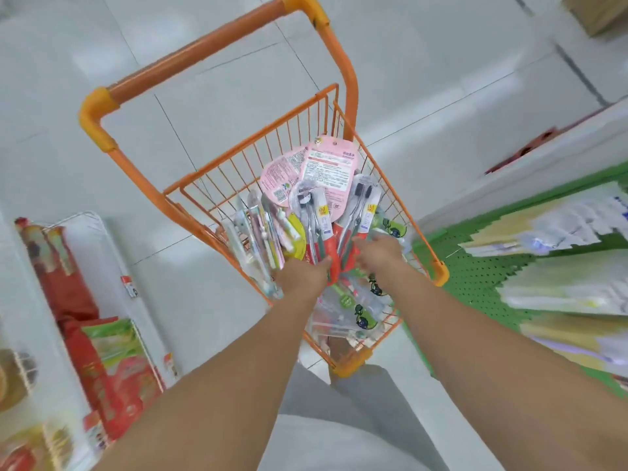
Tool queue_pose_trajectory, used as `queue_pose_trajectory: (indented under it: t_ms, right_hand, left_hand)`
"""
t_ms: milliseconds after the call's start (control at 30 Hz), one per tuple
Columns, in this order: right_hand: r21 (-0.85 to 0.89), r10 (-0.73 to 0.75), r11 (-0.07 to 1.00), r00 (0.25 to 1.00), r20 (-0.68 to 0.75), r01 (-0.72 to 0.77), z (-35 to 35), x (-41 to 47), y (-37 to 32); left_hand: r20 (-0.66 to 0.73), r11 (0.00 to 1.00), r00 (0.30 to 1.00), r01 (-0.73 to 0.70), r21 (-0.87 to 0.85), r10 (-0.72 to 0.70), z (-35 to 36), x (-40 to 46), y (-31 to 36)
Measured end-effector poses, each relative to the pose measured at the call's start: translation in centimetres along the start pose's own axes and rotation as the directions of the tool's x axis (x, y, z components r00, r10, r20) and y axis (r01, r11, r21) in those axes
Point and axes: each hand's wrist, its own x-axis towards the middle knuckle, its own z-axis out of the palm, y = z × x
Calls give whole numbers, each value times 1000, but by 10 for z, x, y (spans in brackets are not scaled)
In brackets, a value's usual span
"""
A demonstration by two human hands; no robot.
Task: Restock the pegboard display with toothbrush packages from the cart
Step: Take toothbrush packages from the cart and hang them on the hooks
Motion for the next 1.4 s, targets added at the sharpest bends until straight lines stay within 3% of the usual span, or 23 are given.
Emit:
queue_pose_trajectory:
  t_ms: [200,333,500,633,733,867,1000,1133,1267,1400]
  right_hand:
    - [-52,54,997,999,0,-54,11,30,5]
    - [-28,59,998,997,-49,-60,11,37,-2]
    - [-102,-62,992,990,126,75,-18,7,-11]
    - [89,-123,990,974,192,108,-50,-37,0]
    - [320,-159,945,957,244,76,-76,-66,14]
    - [597,-272,799,928,254,70,-118,-102,36]
    - [704,-346,701,919,188,120,-163,-134,56]
    - [795,-367,586,926,92,154,-202,-159,95]
    - [816,-347,543,938,1,200,-254,-184,164]
    - [829,-283,526,958,-43,192,-316,-210,246]
  left_hand:
    - [-90,973,979,166,-163,-182,23,12,1]
    - [-130,960,966,195,-201,-224,23,10,8]
    - [-79,983,995,42,-180,-57,9,-9,12]
    - [111,964,986,-94,-249,124,-16,-19,15]
    - [257,935,932,-169,-311,254,-39,-29,21]
    - [434,922,819,-282,-267,376,-56,-53,34]
    - [569,899,704,-399,-179,426,-38,-95,44]
    - [601,854,637,-496,-160,483,11,-156,36]
    - [642,862,612,-479,-163,462,75,-216,5]
    - [709,917,595,-347,-198,378,150,-272,-27]
